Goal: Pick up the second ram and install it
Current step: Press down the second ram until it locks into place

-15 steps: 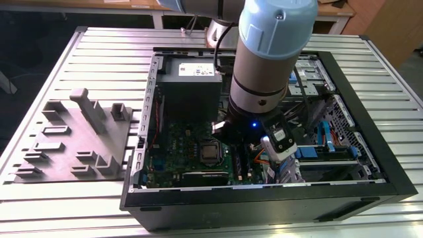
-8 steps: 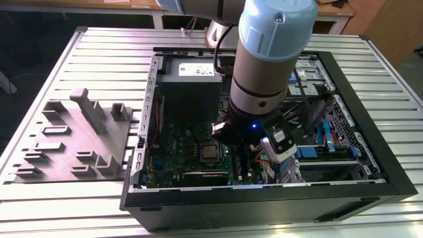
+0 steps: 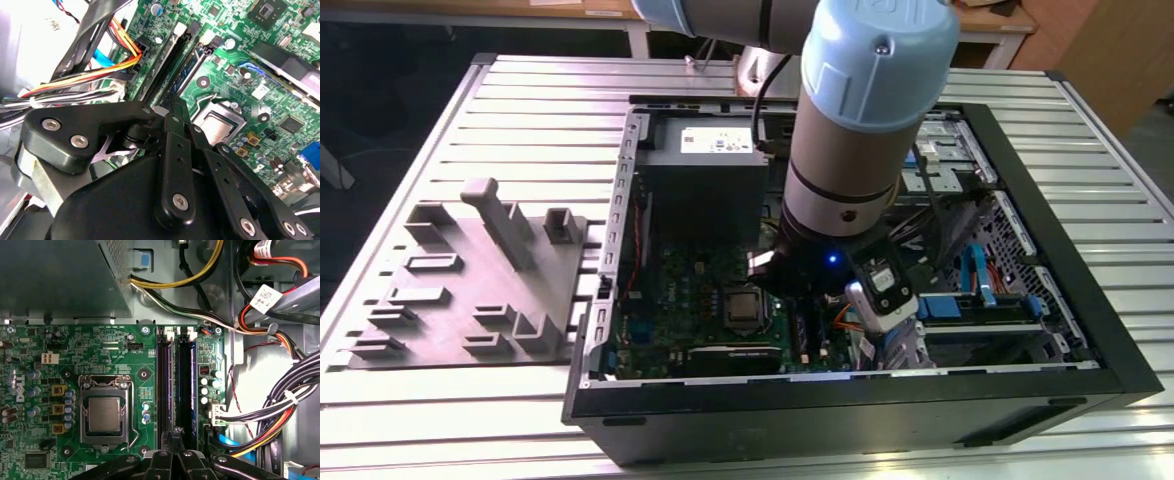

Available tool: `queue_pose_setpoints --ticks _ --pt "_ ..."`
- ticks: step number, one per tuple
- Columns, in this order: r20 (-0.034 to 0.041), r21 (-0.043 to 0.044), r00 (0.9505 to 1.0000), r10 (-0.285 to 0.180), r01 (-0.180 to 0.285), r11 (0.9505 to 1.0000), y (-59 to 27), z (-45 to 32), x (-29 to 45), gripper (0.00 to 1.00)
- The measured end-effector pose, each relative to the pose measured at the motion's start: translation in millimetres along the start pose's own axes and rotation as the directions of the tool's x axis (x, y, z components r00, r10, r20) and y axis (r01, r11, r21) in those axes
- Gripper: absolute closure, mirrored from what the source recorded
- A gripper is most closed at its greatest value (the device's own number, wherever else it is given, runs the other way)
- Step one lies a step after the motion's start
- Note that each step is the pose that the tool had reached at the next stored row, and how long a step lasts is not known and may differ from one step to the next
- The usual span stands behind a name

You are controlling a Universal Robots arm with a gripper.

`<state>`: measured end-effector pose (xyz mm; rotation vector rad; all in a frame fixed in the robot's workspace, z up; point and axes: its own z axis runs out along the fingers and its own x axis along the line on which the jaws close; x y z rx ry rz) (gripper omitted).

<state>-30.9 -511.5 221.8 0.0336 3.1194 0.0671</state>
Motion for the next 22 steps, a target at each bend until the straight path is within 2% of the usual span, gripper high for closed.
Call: queue_pose_setpoints --ticks 22 --pt "0.0002 0.0001 1.0000 0.000 0.000 1.0000 -0.4 3.6 0.1 0.90"
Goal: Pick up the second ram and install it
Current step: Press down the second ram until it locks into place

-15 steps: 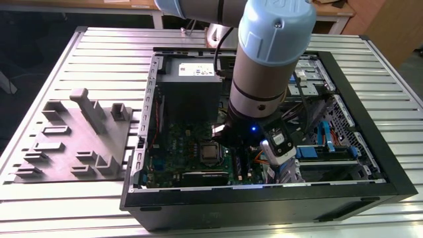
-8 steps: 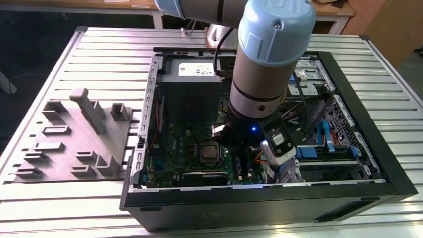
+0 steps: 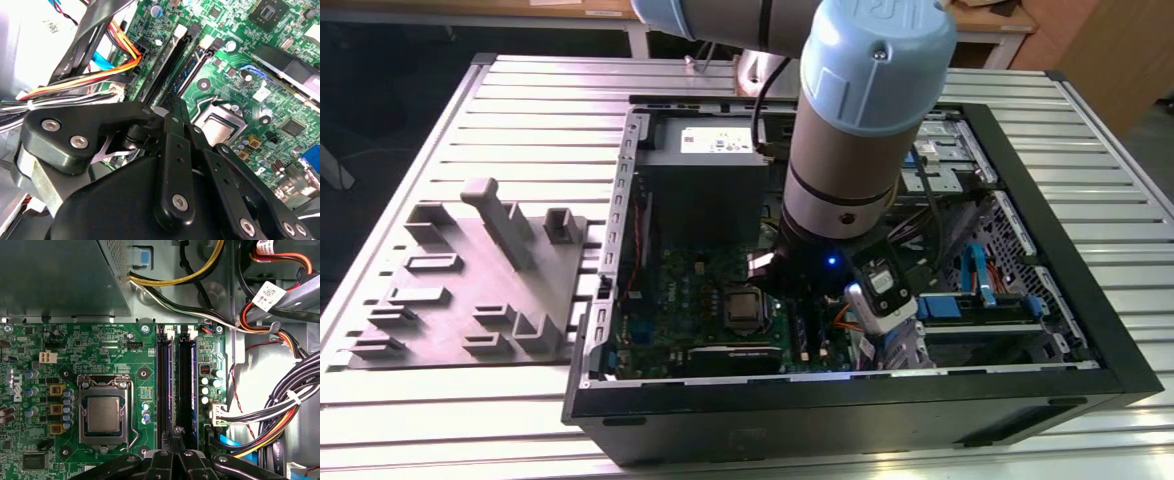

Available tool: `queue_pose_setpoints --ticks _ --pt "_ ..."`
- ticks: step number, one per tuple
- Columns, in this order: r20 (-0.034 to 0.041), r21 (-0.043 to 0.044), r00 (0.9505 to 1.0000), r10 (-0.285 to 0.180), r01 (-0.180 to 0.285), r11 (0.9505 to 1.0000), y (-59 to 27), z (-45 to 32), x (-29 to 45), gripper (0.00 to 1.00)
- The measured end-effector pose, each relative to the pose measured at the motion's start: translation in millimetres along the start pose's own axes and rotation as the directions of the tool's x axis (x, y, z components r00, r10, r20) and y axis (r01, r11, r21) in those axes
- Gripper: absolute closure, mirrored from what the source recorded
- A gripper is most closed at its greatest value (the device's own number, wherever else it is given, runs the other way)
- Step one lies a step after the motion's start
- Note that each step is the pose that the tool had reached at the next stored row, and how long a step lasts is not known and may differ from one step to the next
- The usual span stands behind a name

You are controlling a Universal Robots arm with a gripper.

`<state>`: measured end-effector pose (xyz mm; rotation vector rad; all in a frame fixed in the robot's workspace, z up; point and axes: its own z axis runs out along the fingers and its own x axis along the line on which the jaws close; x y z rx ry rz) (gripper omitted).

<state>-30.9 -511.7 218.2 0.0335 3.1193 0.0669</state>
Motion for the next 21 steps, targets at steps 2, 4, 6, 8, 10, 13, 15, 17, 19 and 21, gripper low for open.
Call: queue_pose_setpoints --ticks 2,4,6,8,10,13,15,17,19,21 --pt "0.0009 0.0003 1.0000 0.000 0.000 1.0000 -0.1 1.2 0.0 0.90" --pt "0.0011 0.0004 1.0000 0.000 0.000 1.0000 -0.1 1.3 0.0 0.90" --pt "0.0012 0.0001 1.0000 0.000 0.000 1.0000 -0.1 1.4 0.0 0.90" --pt "0.0015 -0.0006 1.0000 0.000 0.000 1.0000 0.0 0.8 0.0 0.90" --pt "0.0022 -0.0031 1.0000 0.000 0.000 1.0000 0.6 -2.9 -0.2 0.90" --pt "0.0015 -0.0005 1.0000 0.000 0.000 1.0000 0.8 -15.8 -0.3 0.90" --pt "0.0013 0.0005 1.0000 0.000 0.000 1.0000 1.2 -24.8 -0.5 0.90" --pt "0.0013 0.0013 1.0000 0.000 0.000 1.0000 1.6 -33.2 -0.7 0.90" --pt "0.0014 0.0020 1.0000 0.000 0.000 1.0000 2.4 -40.3 -0.8 0.90" --pt "0.0013 0.0029 1.0000 0.000 0.000 1.0000 2.8 -46.9 -1.0 0.90"
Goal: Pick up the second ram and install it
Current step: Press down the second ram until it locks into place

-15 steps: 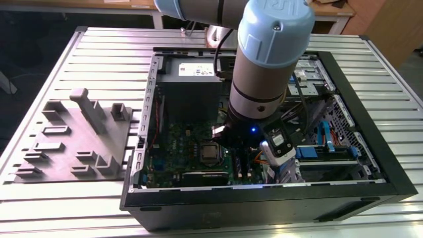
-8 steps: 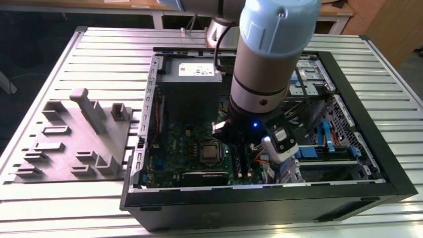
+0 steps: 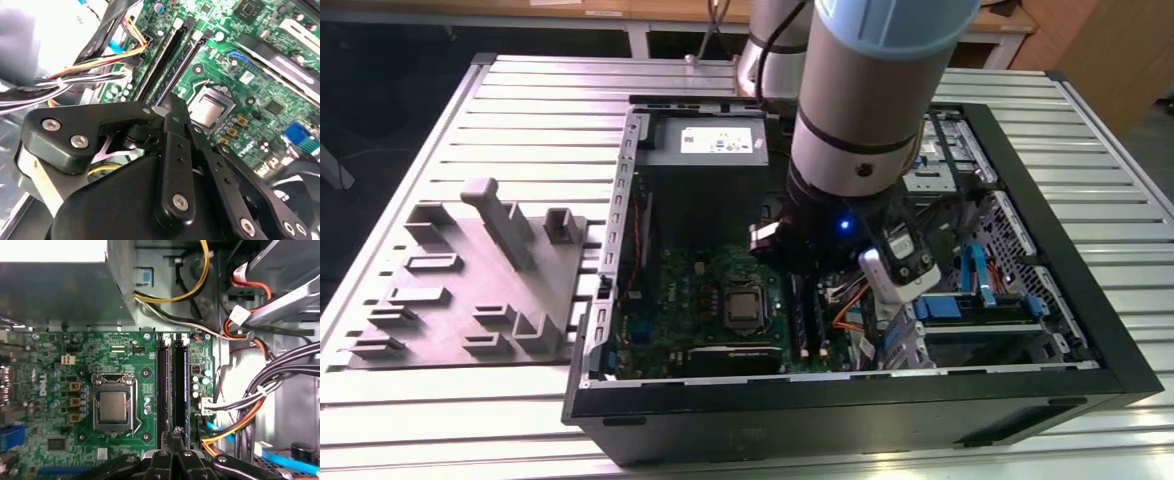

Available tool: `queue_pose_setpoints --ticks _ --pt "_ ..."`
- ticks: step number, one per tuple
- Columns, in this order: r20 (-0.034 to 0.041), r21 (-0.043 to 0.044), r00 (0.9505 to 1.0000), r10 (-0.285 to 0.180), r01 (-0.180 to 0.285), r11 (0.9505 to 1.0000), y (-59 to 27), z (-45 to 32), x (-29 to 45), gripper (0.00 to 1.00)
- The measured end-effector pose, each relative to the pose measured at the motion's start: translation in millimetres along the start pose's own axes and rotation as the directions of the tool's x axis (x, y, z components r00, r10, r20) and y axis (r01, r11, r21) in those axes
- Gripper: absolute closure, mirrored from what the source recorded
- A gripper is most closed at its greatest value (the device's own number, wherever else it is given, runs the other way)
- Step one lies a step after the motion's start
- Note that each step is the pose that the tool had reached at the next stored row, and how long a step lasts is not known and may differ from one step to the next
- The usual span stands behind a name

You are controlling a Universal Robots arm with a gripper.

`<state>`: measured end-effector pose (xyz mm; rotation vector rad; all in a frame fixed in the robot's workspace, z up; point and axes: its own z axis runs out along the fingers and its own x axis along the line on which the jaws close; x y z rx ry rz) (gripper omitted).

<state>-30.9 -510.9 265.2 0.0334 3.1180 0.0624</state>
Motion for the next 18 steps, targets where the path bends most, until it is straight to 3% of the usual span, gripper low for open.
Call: queue_pose_setpoints --ticks 5,12,18 --pt "0.0001 0.0009 1.0000 0.000 0.000 1.0000 0.6 -1.1 0.0 0.90" --pt "0.0001 0.0007 1.0000 0.000 0.000 1.0000 19.9 -0.2 0.4 0.90" --pt "0.0001 0.0008 1.0000 0.000 0.000 1.0000 20.6 -0.2 0.4 0.90"
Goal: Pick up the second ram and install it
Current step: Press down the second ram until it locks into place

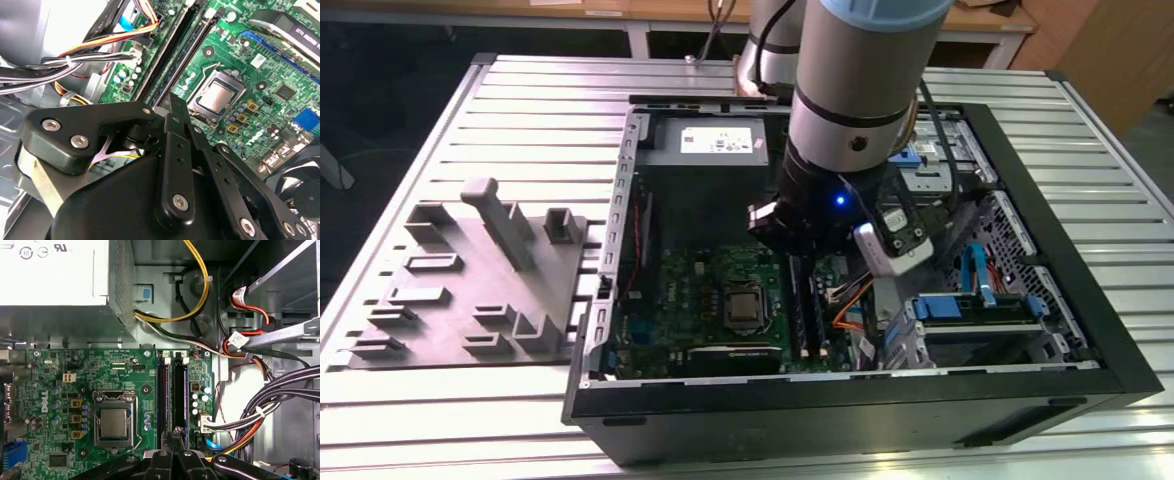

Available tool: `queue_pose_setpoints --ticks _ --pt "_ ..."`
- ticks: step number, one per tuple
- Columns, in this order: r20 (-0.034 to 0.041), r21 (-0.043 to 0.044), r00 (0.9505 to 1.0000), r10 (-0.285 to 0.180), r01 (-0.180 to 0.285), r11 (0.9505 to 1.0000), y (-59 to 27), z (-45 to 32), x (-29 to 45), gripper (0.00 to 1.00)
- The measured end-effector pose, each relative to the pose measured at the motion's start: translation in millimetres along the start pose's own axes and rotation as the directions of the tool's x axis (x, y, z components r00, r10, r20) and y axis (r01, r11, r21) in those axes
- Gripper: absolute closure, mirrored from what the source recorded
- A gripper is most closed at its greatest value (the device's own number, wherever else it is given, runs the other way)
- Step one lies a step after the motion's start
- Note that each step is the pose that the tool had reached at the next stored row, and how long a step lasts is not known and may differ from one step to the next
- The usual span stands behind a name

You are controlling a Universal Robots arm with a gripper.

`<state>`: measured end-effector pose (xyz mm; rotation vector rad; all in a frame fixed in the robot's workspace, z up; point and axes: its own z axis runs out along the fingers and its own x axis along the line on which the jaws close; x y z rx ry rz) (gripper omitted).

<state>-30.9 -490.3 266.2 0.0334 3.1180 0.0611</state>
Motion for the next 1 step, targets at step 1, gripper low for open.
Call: queue_pose_setpoints --ticks 1 --pt "0.0000 0.0000 1.0000 0.000 0.000 1.0000 0.0 0.0 0.0 0.90"
